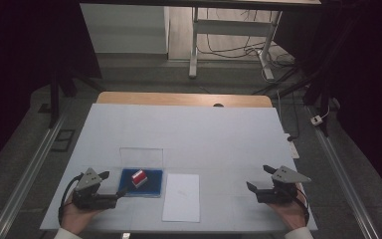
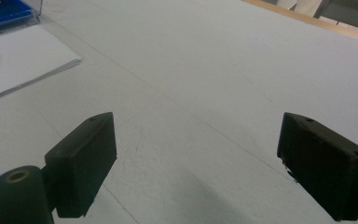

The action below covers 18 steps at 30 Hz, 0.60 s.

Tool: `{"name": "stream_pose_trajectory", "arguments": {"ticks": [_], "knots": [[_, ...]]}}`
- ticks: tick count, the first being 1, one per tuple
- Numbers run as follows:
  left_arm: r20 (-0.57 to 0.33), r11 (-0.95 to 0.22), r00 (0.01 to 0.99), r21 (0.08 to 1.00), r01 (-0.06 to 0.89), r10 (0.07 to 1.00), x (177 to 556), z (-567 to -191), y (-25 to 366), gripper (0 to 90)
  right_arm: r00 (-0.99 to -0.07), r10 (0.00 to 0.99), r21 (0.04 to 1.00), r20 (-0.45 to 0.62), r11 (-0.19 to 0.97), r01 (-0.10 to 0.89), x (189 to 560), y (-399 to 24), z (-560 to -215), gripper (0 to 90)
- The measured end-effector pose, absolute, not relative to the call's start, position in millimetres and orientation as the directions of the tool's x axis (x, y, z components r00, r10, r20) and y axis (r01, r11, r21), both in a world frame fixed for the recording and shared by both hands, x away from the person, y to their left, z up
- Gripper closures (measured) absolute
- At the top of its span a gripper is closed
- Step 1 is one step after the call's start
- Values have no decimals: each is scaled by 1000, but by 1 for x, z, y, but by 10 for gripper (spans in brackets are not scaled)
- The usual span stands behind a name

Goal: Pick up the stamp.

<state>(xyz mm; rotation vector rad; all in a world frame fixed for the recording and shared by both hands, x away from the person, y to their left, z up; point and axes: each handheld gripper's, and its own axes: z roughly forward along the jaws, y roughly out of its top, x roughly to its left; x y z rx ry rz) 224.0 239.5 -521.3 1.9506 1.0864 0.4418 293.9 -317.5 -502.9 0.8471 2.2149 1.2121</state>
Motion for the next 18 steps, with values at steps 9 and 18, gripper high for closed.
{"name": "stream_pose_trajectory", "arguments": {"ticks": [9, 18], "knots": [[-81, -280, 569, 808, 518, 818, 223, -520, 241, 135, -705, 697, 849, -133, 447, 283, 289, -315, -504, 174], [-76, -281, 571, 812, 512, 818, 223, -517, 242, 142, -723, 680, 850, -120, 446, 278, 289, -314, -505, 184]]}}
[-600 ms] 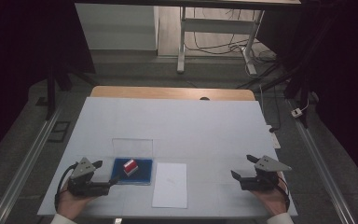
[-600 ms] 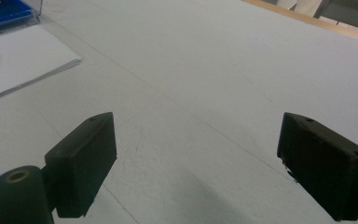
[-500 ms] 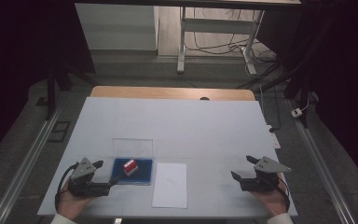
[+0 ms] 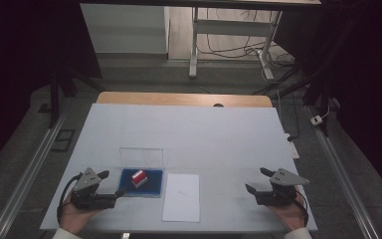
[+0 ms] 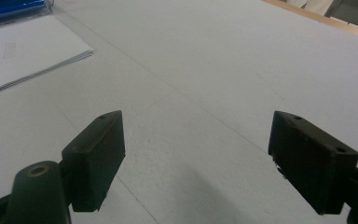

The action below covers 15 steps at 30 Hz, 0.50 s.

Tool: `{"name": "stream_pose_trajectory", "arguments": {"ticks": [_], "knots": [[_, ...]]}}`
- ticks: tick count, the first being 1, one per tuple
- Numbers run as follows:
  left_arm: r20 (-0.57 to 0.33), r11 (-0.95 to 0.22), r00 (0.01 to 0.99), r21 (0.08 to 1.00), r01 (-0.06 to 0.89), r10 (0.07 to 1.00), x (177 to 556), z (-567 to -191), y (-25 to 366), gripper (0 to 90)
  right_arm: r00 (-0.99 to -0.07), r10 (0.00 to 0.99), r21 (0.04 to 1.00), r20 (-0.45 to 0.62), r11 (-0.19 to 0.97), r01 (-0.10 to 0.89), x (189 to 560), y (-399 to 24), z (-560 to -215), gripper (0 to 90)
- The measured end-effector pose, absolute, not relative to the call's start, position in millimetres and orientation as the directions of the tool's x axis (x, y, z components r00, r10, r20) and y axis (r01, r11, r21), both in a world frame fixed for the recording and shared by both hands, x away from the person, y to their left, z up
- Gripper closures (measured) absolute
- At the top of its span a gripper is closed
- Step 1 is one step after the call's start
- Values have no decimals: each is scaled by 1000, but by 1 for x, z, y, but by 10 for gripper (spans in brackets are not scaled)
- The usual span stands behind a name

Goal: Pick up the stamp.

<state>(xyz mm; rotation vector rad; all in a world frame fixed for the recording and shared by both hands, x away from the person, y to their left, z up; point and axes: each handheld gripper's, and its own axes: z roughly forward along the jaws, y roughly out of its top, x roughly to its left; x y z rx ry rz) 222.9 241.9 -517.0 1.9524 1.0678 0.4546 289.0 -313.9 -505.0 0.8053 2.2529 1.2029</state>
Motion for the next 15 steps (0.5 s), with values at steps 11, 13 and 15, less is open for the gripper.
{"name": "stream_pose_trajectory", "arguments": {"ticks": [11, 13, 15], "knots": [[-59, -320, 617, 814, 485, 784, 222, -497, 241, 166, -717, 686, 847, -126, 450, 282, 289, -313, -505, 188], [-54, -330, 625, 812, 481, 779, 223, -493, 239, 169, -717, 686, 849, -126, 448, 279, 289, -314, -504, 193], [-55, -341, 637, 807, 482, 769, 225, -488, 238, 169, -716, 686, 849, -128, 449, 279, 289, -314, -504, 194]]}}
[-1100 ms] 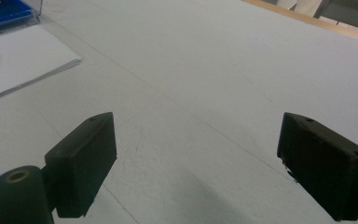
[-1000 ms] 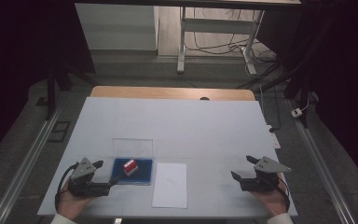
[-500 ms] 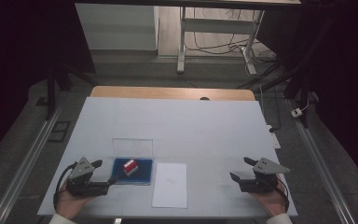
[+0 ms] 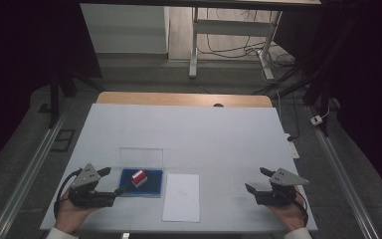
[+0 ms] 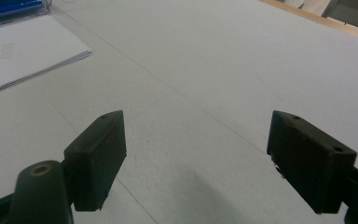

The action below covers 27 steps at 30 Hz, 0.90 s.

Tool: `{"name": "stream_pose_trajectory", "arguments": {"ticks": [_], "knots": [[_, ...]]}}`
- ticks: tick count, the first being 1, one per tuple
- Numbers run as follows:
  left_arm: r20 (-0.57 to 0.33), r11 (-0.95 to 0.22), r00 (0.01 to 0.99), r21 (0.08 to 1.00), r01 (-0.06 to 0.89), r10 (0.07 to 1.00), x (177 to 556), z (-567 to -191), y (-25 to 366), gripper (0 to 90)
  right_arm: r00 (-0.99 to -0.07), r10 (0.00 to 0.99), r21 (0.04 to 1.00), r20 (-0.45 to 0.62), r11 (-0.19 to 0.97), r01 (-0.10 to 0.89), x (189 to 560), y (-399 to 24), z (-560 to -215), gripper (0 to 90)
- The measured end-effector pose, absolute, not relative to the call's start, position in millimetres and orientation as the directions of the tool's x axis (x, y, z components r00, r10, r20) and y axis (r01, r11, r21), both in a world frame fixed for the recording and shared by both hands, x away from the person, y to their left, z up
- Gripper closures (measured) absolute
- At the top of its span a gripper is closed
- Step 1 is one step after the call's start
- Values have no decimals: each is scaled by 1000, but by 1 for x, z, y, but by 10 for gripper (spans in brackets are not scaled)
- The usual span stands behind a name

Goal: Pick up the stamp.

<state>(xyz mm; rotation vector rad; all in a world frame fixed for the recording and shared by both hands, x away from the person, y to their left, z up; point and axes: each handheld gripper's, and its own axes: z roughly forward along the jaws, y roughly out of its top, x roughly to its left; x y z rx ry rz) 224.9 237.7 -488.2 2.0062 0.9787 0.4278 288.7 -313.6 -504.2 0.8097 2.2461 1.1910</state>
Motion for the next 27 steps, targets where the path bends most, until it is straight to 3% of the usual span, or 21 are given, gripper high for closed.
{"name": "stream_pose_trajectory", "arguments": {"ticks": [15, 27], "knots": [[-39, -434, 725, 779, 453, 688, 247, -462, 213, 196, -721, 682, 843, -126, 456, 285, 289, -312, -507, 200], [-27, -530, 763, 703, 474, 646, 267, -467, 198, 243, -723, 680, 840, -121, 458, 290, 288, -312, -508, 208]]}}
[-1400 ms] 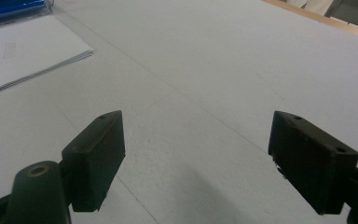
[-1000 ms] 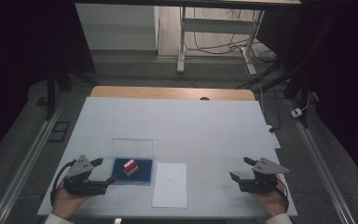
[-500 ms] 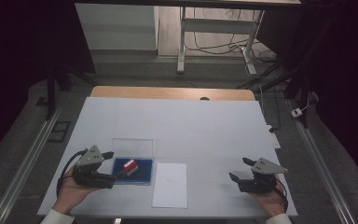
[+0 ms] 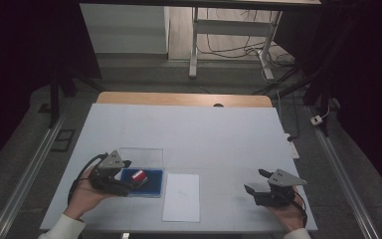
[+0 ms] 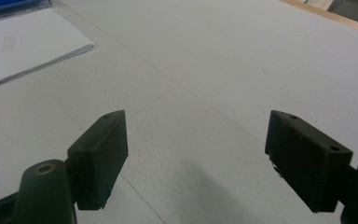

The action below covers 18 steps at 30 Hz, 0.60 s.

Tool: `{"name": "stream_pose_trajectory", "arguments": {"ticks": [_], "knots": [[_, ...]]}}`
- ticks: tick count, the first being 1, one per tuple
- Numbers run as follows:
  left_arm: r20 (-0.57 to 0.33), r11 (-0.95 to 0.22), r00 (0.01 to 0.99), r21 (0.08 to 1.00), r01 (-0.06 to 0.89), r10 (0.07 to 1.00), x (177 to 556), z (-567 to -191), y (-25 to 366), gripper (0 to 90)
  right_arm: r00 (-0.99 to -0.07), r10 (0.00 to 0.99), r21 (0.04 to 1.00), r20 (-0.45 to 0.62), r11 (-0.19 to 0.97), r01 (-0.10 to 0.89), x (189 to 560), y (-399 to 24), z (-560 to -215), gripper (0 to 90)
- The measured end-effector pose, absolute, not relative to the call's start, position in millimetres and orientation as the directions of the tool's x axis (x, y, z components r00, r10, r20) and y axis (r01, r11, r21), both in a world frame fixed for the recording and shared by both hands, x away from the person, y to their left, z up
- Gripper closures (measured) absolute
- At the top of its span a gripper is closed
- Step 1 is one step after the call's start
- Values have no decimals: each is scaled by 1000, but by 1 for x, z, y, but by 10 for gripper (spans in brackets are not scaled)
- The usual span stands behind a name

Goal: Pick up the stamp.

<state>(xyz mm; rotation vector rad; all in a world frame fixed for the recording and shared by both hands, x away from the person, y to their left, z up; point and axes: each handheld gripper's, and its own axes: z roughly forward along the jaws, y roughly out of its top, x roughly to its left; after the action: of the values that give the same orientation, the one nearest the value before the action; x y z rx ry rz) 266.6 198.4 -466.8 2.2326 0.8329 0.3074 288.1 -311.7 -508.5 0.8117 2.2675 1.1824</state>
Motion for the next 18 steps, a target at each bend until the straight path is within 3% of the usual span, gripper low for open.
{"name": "stream_pose_trajectory", "arguments": {"ticks": [18], "knots": [[5, -578, 740, 627, 522, 673, 278, -482, 183, 446, -727, 676, 831, -121, 469, 298, 288, -311, -511, 216]]}}
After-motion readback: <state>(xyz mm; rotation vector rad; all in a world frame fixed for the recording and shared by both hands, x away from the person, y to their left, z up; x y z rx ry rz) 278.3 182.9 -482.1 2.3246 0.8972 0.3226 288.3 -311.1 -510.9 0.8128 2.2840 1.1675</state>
